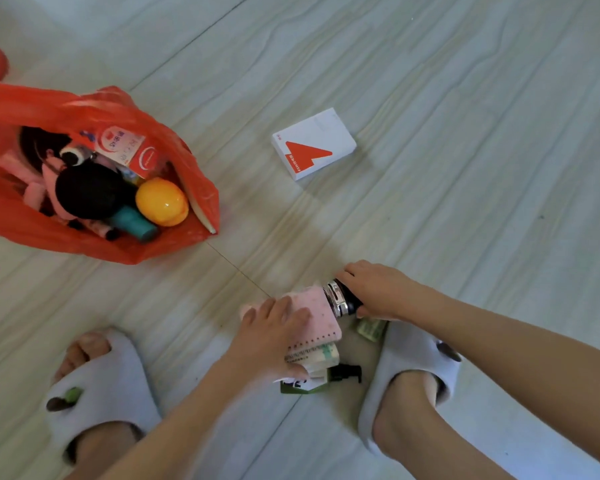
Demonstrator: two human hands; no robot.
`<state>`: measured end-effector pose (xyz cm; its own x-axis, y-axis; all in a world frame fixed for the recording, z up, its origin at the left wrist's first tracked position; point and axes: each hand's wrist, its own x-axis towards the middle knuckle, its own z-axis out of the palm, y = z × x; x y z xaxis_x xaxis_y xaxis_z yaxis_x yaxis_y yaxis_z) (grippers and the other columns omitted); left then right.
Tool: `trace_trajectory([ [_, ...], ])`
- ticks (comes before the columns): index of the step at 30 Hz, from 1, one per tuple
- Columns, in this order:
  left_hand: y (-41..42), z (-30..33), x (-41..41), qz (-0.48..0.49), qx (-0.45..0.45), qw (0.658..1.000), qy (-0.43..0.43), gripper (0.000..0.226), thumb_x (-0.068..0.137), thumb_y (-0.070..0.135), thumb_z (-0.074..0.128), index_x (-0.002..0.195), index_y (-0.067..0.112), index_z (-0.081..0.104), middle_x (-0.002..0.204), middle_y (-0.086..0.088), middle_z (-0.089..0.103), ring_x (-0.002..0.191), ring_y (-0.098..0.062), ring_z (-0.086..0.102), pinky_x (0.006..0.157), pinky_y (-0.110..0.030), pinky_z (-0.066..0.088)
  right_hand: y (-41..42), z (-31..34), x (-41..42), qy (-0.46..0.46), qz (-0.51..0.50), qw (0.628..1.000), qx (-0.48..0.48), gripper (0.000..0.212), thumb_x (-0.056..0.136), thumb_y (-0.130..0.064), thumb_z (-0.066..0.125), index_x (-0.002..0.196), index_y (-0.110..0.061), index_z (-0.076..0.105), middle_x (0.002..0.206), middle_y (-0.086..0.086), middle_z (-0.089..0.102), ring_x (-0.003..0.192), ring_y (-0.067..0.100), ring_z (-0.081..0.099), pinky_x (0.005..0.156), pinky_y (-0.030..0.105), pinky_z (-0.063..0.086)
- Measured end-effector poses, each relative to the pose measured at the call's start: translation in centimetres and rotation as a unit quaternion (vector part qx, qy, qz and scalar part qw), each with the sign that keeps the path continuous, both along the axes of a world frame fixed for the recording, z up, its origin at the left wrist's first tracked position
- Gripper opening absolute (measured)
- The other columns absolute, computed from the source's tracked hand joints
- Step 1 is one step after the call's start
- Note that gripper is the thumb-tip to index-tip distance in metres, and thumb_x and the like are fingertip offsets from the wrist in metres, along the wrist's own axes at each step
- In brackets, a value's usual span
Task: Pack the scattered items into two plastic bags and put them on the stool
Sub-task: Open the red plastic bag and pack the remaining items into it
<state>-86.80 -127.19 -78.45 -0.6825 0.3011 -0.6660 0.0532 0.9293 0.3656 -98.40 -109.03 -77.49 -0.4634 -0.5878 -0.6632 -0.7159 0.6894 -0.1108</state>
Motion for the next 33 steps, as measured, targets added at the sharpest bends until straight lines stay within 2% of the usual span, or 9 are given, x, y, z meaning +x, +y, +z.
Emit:
trace_trajectory([
  [7,-1.2,-0.4,-2.2,0.036,-0.006,0.999,0.008,0.085,0.075,0.06,0.057,0.142,0.03,0.015,0.152,0.002,0.007,0.14,-0.021,0.006,0.113,-0.044,0.008,0.4,-1.0,0.1,-0.043,-0.093,0.994,-0.029,0.063,0.076,-0.03,0.069,0.13,-0.017,0.038,0.123,0.004,0.049,0.112,0.022,0.047,0.086,0.038,0.048],
  [11,-0.9,-0.2,-2.7,0.033,-0.023,0.999,0.014,0.071,0.08,0.048,0.056,0.138,0.022,0.024,0.148,-0.007,0.017,0.136,-0.025,0.016,0.111,-0.044,0.021,0.1,-0.7,0.0,-0.041,-0.101,0.994,-0.023,0.062,0.077,-0.031,0.069,0.13,-0.016,0.039,0.123,0.005,0.05,0.112,0.022,0.048,0.086,0.036,0.047],
  [14,0.0,0.4,-3.1,0.007,-0.031,0.999,0.015,0.061,0.082,0.04,0.055,0.132,0.018,0.028,0.139,-0.009,0.029,0.125,-0.025,0.03,0.09,-0.034,0.041,-0.1,-0.5,-0.2,-0.045,-0.104,0.994,-0.013,0.063,0.077,-0.033,0.069,0.13,-0.016,0.039,0.122,0.005,0.049,0.113,0.023,0.047,0.085,0.036,0.046],
  [16,0.2,1.0,-3.2,0.0,-0.02,0.998,0.053,0.058,0.085,0.038,0.05,0.134,0.017,0.026,0.132,-0.005,0.038,0.115,-0.019,0.04,0.076,-0.026,0.041,-0.1,-0.6,-0.3,-0.056,-0.117,0.991,-0.014,0.059,0.076,-0.033,0.069,0.125,-0.015,0.041,0.119,0.006,0.05,0.11,0.023,0.048,0.083,0.035,0.046],
  [20,-0.5,2.2,-3.4,0.125,0.016,0.981,0.145,0.047,0.096,0.033,0.034,0.14,0.02,0.022,0.123,0.001,0.053,0.088,-0.013,0.053,0.066,-0.022,0.041,-0.5,-0.8,-1.0,-0.08,-0.261,0.96,-0.066,0.052,0.072,-0.037,0.07,0.112,-0.013,0.048,0.108,0.007,0.055,0.099,0.024,0.054,0.072,0.029,0.04],
  [23,-2.5,2.2,-3.6,0.195,-0.012,0.965,0.176,0.035,0.098,0.031,0.032,0.13,0.019,0.037,0.119,-0.001,0.056,0.093,-0.02,0.057,0.069,-0.027,0.04,-1.5,0.2,-2.5,-0.086,-0.344,0.929,-0.108,0.054,0.072,-0.041,0.07,0.113,-0.013,0.049,0.107,0.005,0.057,0.093,0.021,0.053,0.072,0.028,0.043],
  [28,-6.8,2.4,-3.7,0.38,0.032,0.897,0.221,0.012,0.089,0.026,0.051,0.092,0.015,0.053,0.078,-0.002,0.059,0.07,-0.024,0.054,0.055,-0.032,0.035,-4.8,2.5,-4.0,-0.141,-0.447,0.861,-0.198,0.06,0.073,-0.046,0.069,0.118,-0.016,0.042,0.106,0.002,0.056,0.092,0.017,0.055,0.067,0.024,0.045],
  [31,-9.0,3.4,-3.3,0.478,0.057,0.834,0.269,0.012,0.092,0.025,0.05,0.093,0.013,0.054,0.066,0.004,0.053,0.061,-0.011,0.049,0.052,-0.023,0.034,-8.3,3.6,-4.5,-0.177,-0.479,0.822,-0.253,0.054,0.074,-0.049,0.066,0.112,-0.017,0.045,0.105,0.001,0.055,0.093,0.017,0.055,0.069,0.024,0.044],
  [33,-10.2,4.3,-3.1,0.543,0.067,0.783,0.296,0.02,0.095,0.025,0.044,0.099,0.007,0.053,0.067,0.006,0.05,0.061,-0.011,0.047,0.05,-0.026,0.032,-10.9,4.4,-4.7,-0.201,-0.482,0.804,-0.283,0.05,0.075,-0.052,0.064,0.108,-0.017,0.049,0.1,0.002,0.058,0.087,0.018,0.058,0.067,0.026,0.047],
])
